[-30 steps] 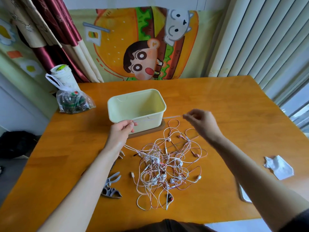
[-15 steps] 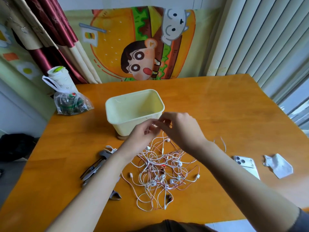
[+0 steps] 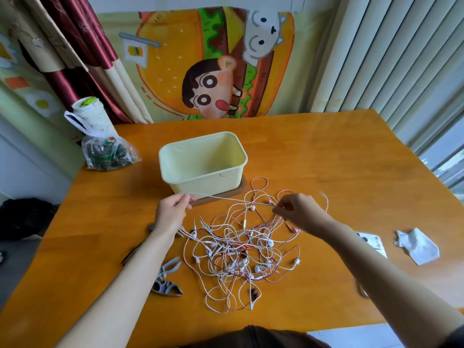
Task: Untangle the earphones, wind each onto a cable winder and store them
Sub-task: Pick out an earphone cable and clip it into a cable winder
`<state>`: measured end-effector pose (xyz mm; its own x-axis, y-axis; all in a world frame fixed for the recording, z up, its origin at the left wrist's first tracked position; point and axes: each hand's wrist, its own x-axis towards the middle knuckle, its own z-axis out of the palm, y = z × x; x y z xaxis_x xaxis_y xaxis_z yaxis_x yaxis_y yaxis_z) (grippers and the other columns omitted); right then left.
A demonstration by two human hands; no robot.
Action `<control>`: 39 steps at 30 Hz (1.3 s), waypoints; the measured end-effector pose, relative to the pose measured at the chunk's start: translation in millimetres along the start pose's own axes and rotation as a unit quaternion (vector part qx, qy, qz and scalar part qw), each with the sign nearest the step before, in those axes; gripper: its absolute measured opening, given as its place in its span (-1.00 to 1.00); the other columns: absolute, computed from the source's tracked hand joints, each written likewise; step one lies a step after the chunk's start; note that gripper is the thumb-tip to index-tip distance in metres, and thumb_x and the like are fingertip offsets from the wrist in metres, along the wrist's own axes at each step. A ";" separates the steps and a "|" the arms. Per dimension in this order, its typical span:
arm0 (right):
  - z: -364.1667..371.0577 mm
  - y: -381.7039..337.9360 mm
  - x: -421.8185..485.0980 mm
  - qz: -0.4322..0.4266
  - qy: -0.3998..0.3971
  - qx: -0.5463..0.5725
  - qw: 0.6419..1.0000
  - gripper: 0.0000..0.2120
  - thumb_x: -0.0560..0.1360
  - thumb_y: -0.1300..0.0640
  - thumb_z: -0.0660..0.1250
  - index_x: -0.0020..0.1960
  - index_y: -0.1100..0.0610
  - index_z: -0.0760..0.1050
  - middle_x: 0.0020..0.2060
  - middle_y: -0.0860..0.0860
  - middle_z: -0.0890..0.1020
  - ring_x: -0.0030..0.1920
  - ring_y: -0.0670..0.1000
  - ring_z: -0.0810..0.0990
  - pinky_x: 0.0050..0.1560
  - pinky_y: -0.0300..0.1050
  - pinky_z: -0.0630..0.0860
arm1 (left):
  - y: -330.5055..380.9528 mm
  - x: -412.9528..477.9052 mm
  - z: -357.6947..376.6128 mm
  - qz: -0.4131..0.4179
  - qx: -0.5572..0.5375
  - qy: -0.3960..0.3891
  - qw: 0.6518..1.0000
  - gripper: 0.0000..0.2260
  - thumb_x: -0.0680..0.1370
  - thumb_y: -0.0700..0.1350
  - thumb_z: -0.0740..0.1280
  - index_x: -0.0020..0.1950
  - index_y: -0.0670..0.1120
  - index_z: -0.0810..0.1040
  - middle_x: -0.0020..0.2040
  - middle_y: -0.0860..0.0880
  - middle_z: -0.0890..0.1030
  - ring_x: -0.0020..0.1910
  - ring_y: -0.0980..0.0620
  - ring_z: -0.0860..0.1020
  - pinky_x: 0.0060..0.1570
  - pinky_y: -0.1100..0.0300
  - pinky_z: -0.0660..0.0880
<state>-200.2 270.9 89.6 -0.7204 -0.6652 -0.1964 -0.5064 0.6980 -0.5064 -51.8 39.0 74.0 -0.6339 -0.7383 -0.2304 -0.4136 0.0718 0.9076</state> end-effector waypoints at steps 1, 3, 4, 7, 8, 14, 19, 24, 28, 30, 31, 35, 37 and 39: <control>0.4 7.2 0.6 0.020 0.003 -0.017 1.000 -0.82 0.54 0.05 0.31 -0.13 0.16 0.57 -0.33 0.04 0.62 -0.34 0.01 0.54 -0.32 -0.19 0.40 | -4.8 2.4 -2.2 -0.008 -0.004 0.014 1.000 -0.74 0.65 -0.19 0.17 -0.13 -0.03 0.60 -0.26 -0.02 0.47 -0.27 -0.01 0.35 -0.34 0.23 0.28; -0.7 19.2 1.1 0.053 0.007 -0.022 0.998 -0.80 0.55 0.06 0.29 -0.08 0.19 0.59 -0.30 0.07 0.62 -0.31 0.05 0.55 -0.28 -0.11 0.44 | -13.0 6.6 -5.3 -0.025 -0.008 0.039 0.999 -0.78 0.64 -0.20 0.18 -0.02 -0.06 0.62 -0.21 -0.03 0.50 -0.17 -0.24 0.38 -0.25 0.16 0.38; -1.2 22.6 0.8 0.059 0.007 -0.017 0.998 -0.80 0.56 0.08 0.29 -0.08 0.19 0.59 -0.31 0.06 0.62 -0.31 0.05 0.56 -0.26 -0.10 0.46 | -13.7 6.6 -5.7 -0.034 -0.006 0.041 0.999 -0.79 0.63 -0.21 0.19 0.15 -0.10 0.59 -0.16 -0.05 0.52 -0.10 -0.33 0.42 -0.16 0.06 0.44; 1.0 17.7 -1.4 0.049 -0.007 -0.003 0.999 -0.82 0.56 0.08 0.28 -0.07 0.18 0.58 -0.29 0.04 0.62 -0.25 0.06 0.61 -0.21 -0.07 0.51 | -6.9 -0.4 0.4 -0.046 0.007 -0.015 0.999 -0.55 0.60 -0.24 0.26 0.48 -0.04 0.29 -0.08 -0.06 0.52 -0.15 -0.03 0.48 0.13 -0.13 0.46; 3.2 12.3 -2.2 0.036 -0.013 0.001 0.999 -0.82 0.57 0.08 0.28 -0.09 0.17 0.58 -0.29 0.03 0.61 -0.26 0.05 0.61 -0.21 -0.06 0.52 | -0.6 -6.1 5.4 -0.029 0.015 -0.057 0.998 -0.53 0.59 -0.24 0.27 0.48 -0.01 0.27 -0.12 -0.05 0.50 -0.21 0.06 0.45 0.17 -0.13 0.45; 17.5 -30.1 -8.3 -0.075 -0.026 0.043 0.996 -0.85 0.57 0.11 0.27 -0.13 0.12 0.55 -0.39 -0.10 0.51 -0.38 -0.10 0.48 -0.34 -0.31 0.36 | 26.6 -43.3 52.2 0.086 0.108 -0.299 0.944 -0.73 0.61 -0.07 0.26 0.31 0.05 0.48 -0.10 0.03 0.55 -0.10 0.18 0.52 -0.11 0.40 0.43; 19.3 -35.0 -12.2 -0.100 -0.037 0.084 0.991 -0.85 0.56 0.11 0.29 -0.08 0.16 0.58 -0.30 0.00 0.60 -0.32 -0.07 0.53 -0.27 -0.28 0.42 | 10.2 -38.8 61.1 0.115 0.171 -0.280 0.937 -0.83 0.62 -0.11 0.24 -0.02 -0.08 0.63 -0.30 0.04 0.51 -0.36 0.09 0.39 -0.35 0.28 0.29; 17.7 -5.4 -11.0 -0.039 -0.102 0.027 0.994 -0.85 0.59 0.12 0.25 -0.03 0.13 0.58 -0.32 -0.13 0.55 -0.24 -0.08 0.56 -0.26 -0.31 0.43 | -1.5 -24.1 41.7 0.113 0.200 -0.179 0.957 -0.77 0.63 -0.16 0.19 -0.02 -0.07 0.66 -0.32 0.05 0.53 -0.47 0.19 0.36 -0.46 0.45 0.29; 19.3 9.8 -8.5 -0.002 -0.115 -0.033 0.993 -0.79 0.62 0.13 0.17 0.00 0.09 0.58 -0.16 -0.06 0.62 -0.14 -0.06 0.57 -0.15 -0.23 0.48 | -11.2 -17.2 28.8 0.104 0.213 -0.126 0.963 -0.76 0.63 -0.17 0.19 -0.03 -0.05 0.66 -0.30 0.03 0.56 -0.34 0.16 0.46 -0.35 0.40 0.33; 22.0 11.0 -8.0 0.004 -0.102 -0.070 0.992 -0.76 0.63 0.14 0.13 0.05 0.08 0.58 -0.02 0.00 0.62 -0.05 0.01 0.56 -0.10 -0.15 0.47 | -14.2 -16.3 26.5 0.094 0.221 -0.121 0.963 -0.77 0.64 -0.16 0.19 -0.06 0.00 0.64 -0.28 0.03 0.57 -0.39 0.19 0.42 -0.40 0.35 0.29; 23.7 11.1 -7.9 0.008 -0.096 -0.090 0.991 -0.75 0.64 0.15 0.11 0.08 0.07 0.58 0.04 0.02 0.61 0.02 0.04 0.54 -0.05 -0.12 0.46 | -15.7 -15.2 25.8 0.088 0.224 -0.117 0.963 -0.77 0.64 -0.16 0.19 -0.07 0.02 0.62 -0.28 0.03 0.57 -0.39 0.19 0.42 -0.41 0.33 0.28; 27.9 12.4 -5.5 0.014 -0.050 -0.146 0.988 -0.73 0.62 0.24 0.09 0.19 0.10 0.51 0.18 0.08 0.48 0.19 0.10 0.43 0.19 -0.04 0.42 | -25.0 -7.8 22.0 0.066 0.223 -0.102 0.967 -0.77 0.64 -0.15 0.20 -0.07 -0.01 0.64 -0.29 0.05 0.57 -0.22 0.11 0.51 -0.29 0.30 0.35; 26.0 12.2 -3.7 0.016 -0.020 -0.076 0.997 -0.71 0.58 0.35 0.09 0.20 0.15 0.47 0.09 0.09 0.53 0.05 0.05 0.52 0.08 -0.14 0.48 | -28.2 -5.1 19.6 0.050 0.218 -0.094 0.970 -0.77 0.64 -0.15 0.20 -0.06 -0.02 0.65 -0.29 0.04 0.57 -0.20 0.07 0.52 -0.27 0.32 0.34; 23.1 12.9 -3.1 0.019 -0.012 0.024 0.999 -0.70 0.56 0.42 0.07 0.20 0.20 0.42 -0.12 0.04 0.60 -0.19 -0.05 0.58 -0.16 -0.33 0.49 | -30.6 -2.5 15.4 0.032 0.213 -0.078 0.973 -0.77 0.64 -0.17 0.19 -0.06 -0.04 0.64 -0.27 0.02 0.56 -0.24 0.04 0.50 -0.33 0.30 0.32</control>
<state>-193.6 275.8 64.3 -0.7265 -0.6453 -0.2364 -0.4552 0.7095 -0.5379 -47.7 49.1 41.4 -0.7447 -0.6149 -0.2595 -0.5829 0.4100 0.7015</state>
